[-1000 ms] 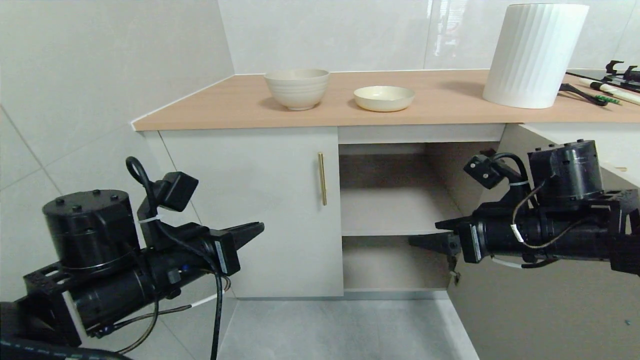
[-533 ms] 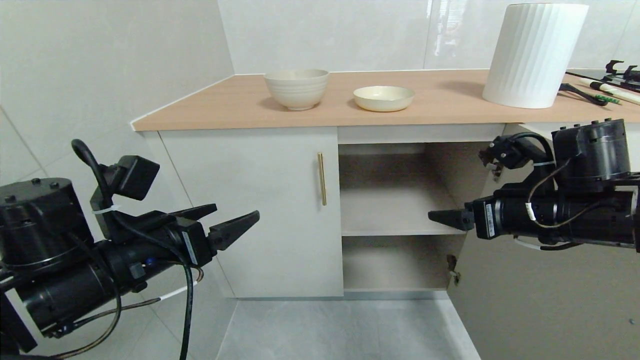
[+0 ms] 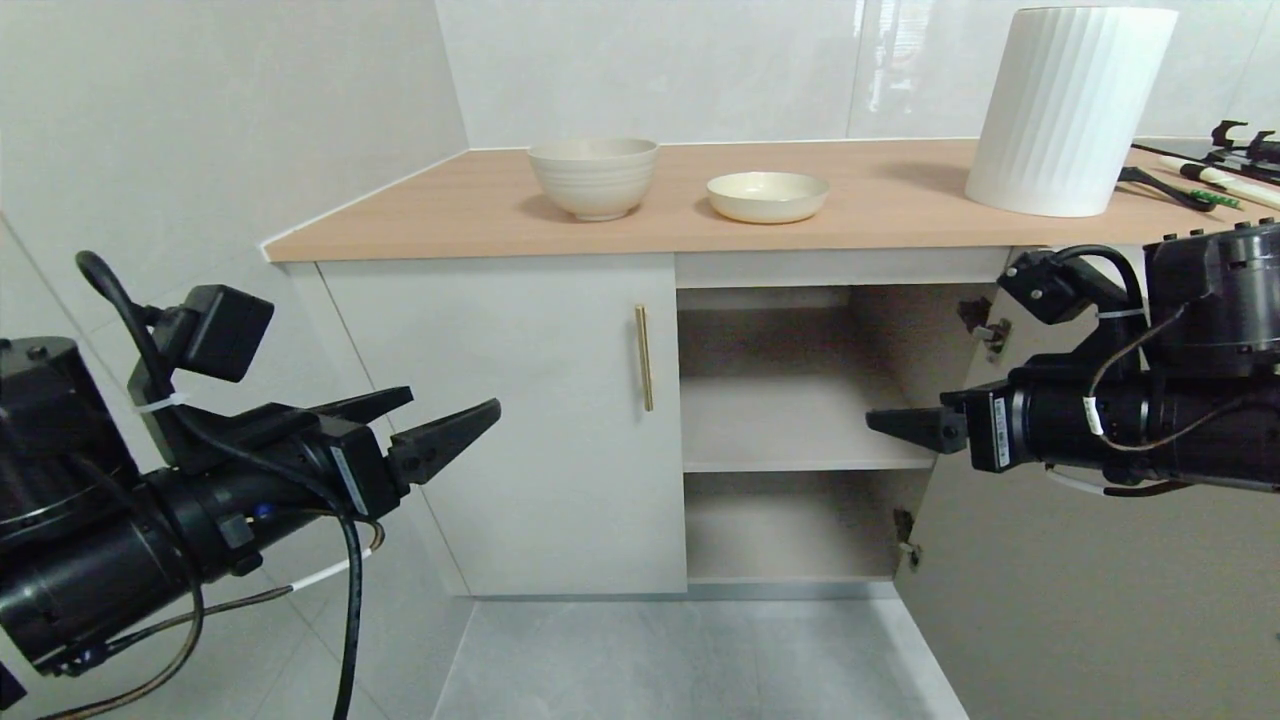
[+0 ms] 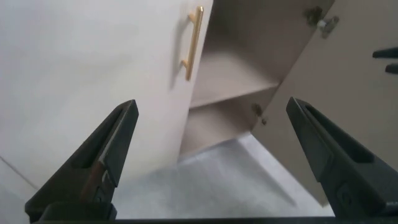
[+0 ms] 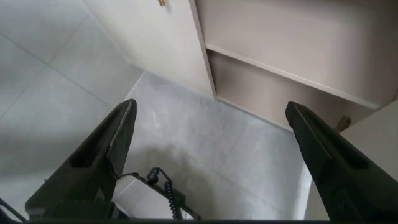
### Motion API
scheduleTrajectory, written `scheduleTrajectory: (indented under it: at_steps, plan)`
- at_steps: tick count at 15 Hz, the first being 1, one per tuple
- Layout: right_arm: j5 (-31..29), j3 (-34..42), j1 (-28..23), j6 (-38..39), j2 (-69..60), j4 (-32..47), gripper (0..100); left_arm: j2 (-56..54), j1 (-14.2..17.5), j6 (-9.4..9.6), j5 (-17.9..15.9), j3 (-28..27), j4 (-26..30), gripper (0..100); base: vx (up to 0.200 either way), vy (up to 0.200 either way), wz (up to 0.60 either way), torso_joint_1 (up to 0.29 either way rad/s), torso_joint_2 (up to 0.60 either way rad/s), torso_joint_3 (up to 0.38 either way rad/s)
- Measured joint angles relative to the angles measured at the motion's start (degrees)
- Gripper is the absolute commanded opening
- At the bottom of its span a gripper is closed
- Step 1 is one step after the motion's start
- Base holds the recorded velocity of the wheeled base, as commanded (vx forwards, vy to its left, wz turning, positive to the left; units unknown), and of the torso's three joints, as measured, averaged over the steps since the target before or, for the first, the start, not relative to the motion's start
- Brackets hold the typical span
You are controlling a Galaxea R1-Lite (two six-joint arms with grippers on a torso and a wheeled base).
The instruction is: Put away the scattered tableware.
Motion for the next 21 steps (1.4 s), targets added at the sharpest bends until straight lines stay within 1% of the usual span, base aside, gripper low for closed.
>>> scheduleTrajectory:
  at_steps: [3, 4, 11, 20, 21]
  plan:
    - [0.0, 0.3, 0.7, 0.1, -1.7, 0.1, 100, -2.9, 0.1, -0.18, -0.1, -2.3, 8.8, 100, 0.200, 0.000, 0.00, 0.004, 0.00, 0.001]
    - [0.0, 0.4, 0.9, 0.1, -2.2, 0.0, 100, -3.6, 0.3, -0.21, -0.1, -2.9, 9.3, 100, 0.200, 0.000, 0.00, -0.002, 0.00, 0.007]
    - [0.0, 0.9, 1.5, 0.2, -3.4, 0.0, 100, -5.2, 1.5, -0.38, -0.1, -3.4, 9.6, 100, 0.200, 0.000, 0.00, 0.003, 0.00, 0.002]
    - [0.1, 0.9, 1.5, 0.2, -3.5, 0.0, 100, -6.9, 1.7, -0.21, -0.1, -3.3, 9.6, 100, 0.000, 0.000, 0.00, 0.000, 0.00, 0.000]
    - [0.1, 0.9, 1.5, 0.2, -3.5, 0.0, 100, -7.0, 1.6, -0.73, -0.3, -3.3, 9.6, 100, 0.000, 0.200, 0.00, 0.007, 0.00, 0.002]
